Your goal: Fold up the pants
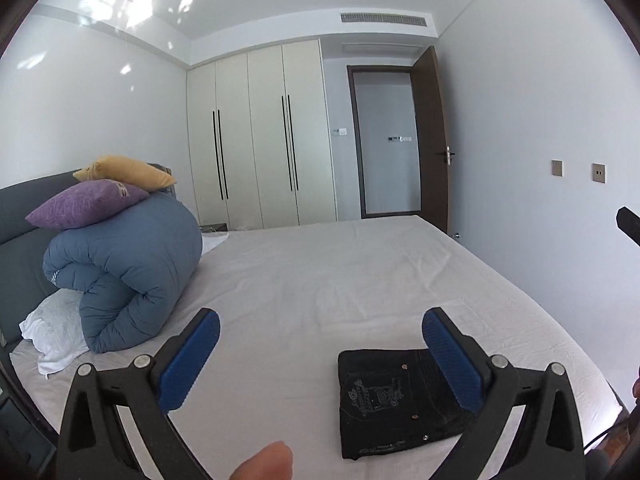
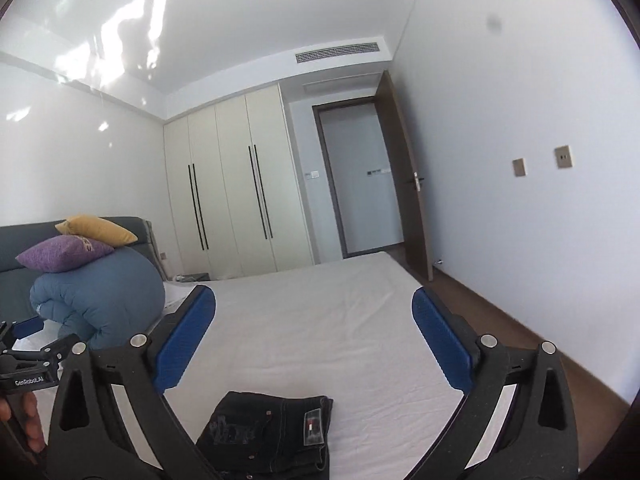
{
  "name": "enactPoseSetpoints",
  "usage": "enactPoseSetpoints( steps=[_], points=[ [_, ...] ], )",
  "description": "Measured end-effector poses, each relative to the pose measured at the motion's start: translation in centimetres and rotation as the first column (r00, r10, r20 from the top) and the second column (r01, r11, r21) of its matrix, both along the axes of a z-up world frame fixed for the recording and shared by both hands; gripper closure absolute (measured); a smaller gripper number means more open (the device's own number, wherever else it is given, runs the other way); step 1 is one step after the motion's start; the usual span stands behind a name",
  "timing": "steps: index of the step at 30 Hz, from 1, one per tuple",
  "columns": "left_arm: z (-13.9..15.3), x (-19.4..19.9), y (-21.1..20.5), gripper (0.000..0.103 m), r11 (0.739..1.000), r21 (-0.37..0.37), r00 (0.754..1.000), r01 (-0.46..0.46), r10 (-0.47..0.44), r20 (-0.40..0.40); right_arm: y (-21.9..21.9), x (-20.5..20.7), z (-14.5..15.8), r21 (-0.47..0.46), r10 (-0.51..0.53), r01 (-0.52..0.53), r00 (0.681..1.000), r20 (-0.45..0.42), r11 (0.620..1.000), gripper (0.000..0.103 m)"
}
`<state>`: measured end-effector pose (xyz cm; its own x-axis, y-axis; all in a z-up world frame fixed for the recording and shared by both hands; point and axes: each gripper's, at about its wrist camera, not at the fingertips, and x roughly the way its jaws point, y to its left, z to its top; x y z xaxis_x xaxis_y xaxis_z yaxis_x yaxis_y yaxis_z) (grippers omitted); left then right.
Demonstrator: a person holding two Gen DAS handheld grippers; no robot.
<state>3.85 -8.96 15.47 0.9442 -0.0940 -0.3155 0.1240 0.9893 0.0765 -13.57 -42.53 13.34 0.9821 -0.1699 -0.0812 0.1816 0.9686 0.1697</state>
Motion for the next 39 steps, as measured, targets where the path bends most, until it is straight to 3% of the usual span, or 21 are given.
enactPoseSetpoints(
  steps=[3,6,11,16,23,39],
  points=[
    [-0.1,0.5,-0.3,0.000,0.999,-0.046,0.996,0.013,-0.017,-0.093,1.3,-0.6,1.4,-0.008,-0.019,0.018,0.995,-0.094,1.000,0.001],
    [-1.3,0.7,-1.4,0.000,1.000,-0.016,0.989,0.010,-0.012,-0.148,2.8,-0.6,1.4,0.013,0.028,-0.026,0.981,-0.191,1.000,0.001],
    [-3.5,1.6,-2.2,0.000,0.999,-0.041,0.961,0.004,-0.015,-0.276,3.0,1.2,-1.3,0.082,0.035,0.001,0.900,-0.434,0.997,0.001],
    [-5.2,1.7,-3.1,0.000,1.000,-0.020,0.946,-0.005,-0.001,-0.325,2.4,2.7,-4.8,0.151,0.028,0.069,0.828,-0.560,0.986,0.001],
    [-6.6,1.6,-3.6,0.000,1.000,-0.023,0.927,0.000,-0.009,-0.374,2.9,3.3,-6.4,0.129,0.014,0.083,0.789,-0.614,0.988,0.001],
    [-8.5,2.2,-3.2,0.000,0.999,-0.038,0.899,-0.013,-0.005,-0.438,5.6,5.0,-6.1,0.102,0.058,0.010,0.764,-0.642,0.995,0.001]
  ],
)
